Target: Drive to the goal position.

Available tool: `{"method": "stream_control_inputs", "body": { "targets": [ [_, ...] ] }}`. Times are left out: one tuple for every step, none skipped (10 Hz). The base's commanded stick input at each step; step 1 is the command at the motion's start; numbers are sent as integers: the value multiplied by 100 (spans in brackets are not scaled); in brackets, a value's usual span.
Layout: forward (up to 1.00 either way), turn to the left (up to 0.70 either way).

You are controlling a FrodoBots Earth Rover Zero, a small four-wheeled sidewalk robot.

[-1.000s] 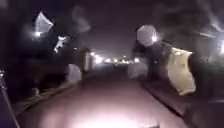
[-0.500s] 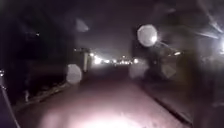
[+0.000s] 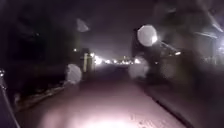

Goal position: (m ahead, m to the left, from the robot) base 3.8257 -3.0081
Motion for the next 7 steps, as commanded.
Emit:
{"method": "stream_control_inputs", "body": {
  "targets": [
    [50, 0],
    [50, 0],
    [50, 0],
    [50, 0],
    [50, 0],
    [50, 0],
    [50, 0]
  ]
}}
